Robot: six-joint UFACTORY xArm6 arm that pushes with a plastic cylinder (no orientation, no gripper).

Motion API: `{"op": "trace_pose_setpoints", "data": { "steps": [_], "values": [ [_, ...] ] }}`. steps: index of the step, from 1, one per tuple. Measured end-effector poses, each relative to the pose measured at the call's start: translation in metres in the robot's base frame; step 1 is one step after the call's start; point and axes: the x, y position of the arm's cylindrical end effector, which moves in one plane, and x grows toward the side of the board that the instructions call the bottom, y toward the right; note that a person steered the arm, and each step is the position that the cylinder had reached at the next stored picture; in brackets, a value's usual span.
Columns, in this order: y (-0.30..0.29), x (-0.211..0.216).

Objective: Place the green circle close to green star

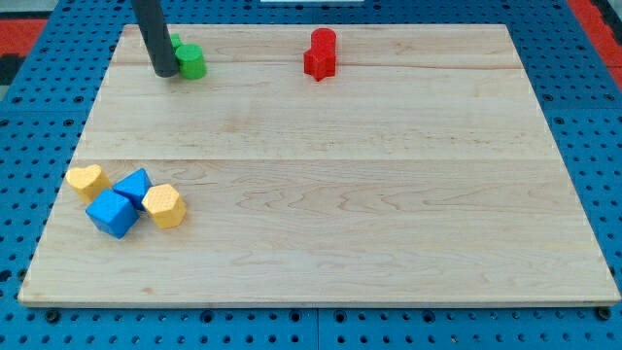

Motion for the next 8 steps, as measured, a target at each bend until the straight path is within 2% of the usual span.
{"op": "trace_pose_setpoints", "data": {
  "steps": [1, 2, 3, 4, 5, 6, 7, 8],
  "values": [
    [0.029, 0.055],
    [0.045, 0.077],
    [0.053, 0.13],
    [0.038, 0.171],
    [0.004, 0.157],
    [-0.037, 0.123],
    [-0.108, 0.165],
    [-0.109, 0.168]
  ]
}}
